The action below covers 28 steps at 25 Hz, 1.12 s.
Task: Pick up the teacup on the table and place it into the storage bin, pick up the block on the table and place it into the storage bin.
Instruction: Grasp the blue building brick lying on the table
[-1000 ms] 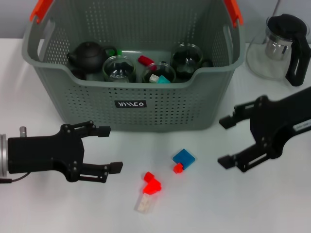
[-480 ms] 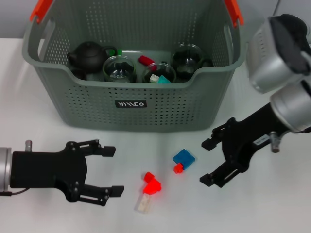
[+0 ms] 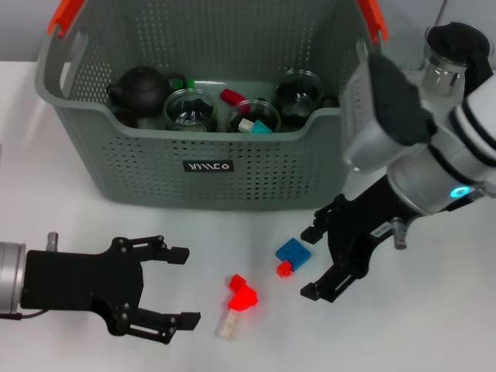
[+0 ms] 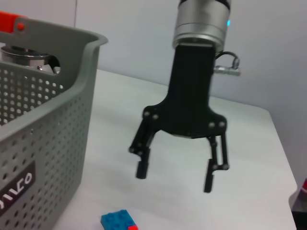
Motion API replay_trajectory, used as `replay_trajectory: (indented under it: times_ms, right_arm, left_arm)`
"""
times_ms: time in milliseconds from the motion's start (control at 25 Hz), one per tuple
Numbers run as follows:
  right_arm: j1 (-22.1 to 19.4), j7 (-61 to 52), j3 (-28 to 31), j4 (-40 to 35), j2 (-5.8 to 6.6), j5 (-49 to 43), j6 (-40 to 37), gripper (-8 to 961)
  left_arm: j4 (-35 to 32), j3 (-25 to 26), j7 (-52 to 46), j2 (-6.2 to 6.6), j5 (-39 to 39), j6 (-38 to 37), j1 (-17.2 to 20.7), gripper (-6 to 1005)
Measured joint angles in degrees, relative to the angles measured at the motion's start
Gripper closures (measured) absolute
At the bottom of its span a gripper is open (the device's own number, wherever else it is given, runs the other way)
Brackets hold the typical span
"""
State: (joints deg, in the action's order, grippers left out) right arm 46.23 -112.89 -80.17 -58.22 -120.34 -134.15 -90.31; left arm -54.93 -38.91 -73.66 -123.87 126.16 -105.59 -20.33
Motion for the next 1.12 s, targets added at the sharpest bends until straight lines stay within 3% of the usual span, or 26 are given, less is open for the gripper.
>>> replay_trajectory:
  times_ms: [520,1120]
  right_arm:
    - [2.3,-0.5,-6.3,6.2,-0.22,0.0,9.4,13]
    - [2.0,-0.5,-7.3,11.0,-0.26,1.6,16.0,12]
  left_arm:
    - [0.3,-0.1,-0.2,-0.09,1.2,0.5,-0.4,53]
    - [0.9,0.4,-0.2,-0.15,1.1,0.7,-0.4,53]
